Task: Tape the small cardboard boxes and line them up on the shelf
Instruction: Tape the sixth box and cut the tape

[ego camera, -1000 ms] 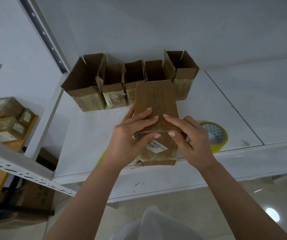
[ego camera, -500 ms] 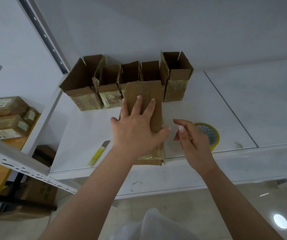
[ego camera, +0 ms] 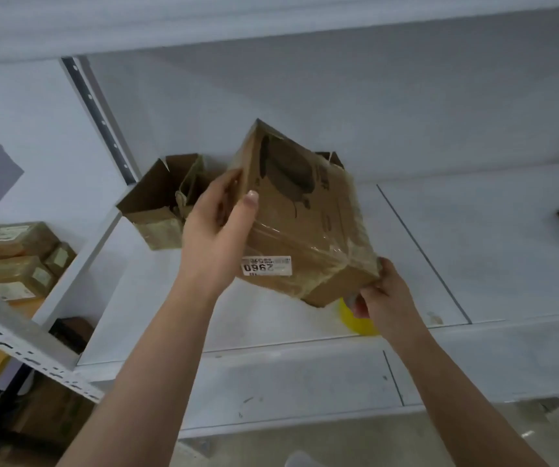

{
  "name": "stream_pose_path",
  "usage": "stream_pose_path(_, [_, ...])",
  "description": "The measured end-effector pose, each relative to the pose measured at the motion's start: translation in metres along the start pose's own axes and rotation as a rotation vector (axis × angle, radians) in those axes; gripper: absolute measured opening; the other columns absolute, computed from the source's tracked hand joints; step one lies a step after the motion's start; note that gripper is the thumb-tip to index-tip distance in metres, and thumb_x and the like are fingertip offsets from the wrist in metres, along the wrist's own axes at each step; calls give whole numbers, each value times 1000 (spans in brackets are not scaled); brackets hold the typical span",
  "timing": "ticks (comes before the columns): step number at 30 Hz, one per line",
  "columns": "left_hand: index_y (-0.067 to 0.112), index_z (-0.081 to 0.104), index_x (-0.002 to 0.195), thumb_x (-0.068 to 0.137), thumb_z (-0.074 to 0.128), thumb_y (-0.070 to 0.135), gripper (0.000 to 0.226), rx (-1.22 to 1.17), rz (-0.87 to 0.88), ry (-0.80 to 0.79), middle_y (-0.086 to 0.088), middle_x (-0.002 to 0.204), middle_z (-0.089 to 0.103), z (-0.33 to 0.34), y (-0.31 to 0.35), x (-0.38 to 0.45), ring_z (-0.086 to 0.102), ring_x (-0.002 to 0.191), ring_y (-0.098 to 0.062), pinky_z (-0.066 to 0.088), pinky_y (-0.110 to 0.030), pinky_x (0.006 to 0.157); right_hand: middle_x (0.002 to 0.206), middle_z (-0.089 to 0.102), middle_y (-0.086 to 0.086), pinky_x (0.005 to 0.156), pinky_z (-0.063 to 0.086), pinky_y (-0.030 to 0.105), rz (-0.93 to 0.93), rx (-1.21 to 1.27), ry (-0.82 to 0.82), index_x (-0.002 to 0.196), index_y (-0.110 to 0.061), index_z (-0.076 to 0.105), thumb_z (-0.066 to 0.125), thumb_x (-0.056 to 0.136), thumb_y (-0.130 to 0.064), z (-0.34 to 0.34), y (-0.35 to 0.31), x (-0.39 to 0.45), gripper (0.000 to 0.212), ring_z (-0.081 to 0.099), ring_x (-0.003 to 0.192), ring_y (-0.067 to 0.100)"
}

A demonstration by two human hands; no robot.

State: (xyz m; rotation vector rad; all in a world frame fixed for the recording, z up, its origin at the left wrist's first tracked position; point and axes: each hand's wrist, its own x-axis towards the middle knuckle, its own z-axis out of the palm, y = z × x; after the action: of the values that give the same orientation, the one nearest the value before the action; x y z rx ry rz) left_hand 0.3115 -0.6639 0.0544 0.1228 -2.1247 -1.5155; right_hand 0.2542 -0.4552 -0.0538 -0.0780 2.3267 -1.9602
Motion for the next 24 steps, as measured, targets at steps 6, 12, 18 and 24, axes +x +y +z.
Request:
stream_pose_path(6, [63,62,95,81,42,57,25,-245,-161,21,29,97,67,20,-2,5,63,90,7,50,-21,72,79,69,26,53,51,32,232,258,-110,116,7,59,48,96,-2,-24,-19,-8,24,65,63,31])
stream_pose_path(12, [48,63,114,71,47,60,48,-492,-338,-18,5,120,67,45,-19,12,62,113,-21,51,-51,97,101,67,31,63,55,41,192,503,-124,129,5,52,48,92,7,-31,-25,-20,38,66,79,41])
stream_pose_path(18, [36,57,130,94,38,57,46,-580,-483,-93,2,117,69,69,-45,11,65,110,-21,56,-37,82,107,69,27,65,61,42,96,681,-3,143,-22,35,56,89,-2,-41,-22,-26,62,67,89,51])
stream_pose_path(24, [25,55,133,103,29,48,46,-660,-571,-258,5,111,72,90,-57,12,66,107,-16,47,-46,104,92,74,15,68,60,34,32,811,291,116,-1,62,75,67,-25,-41,-26,-34,56,73,75,30])
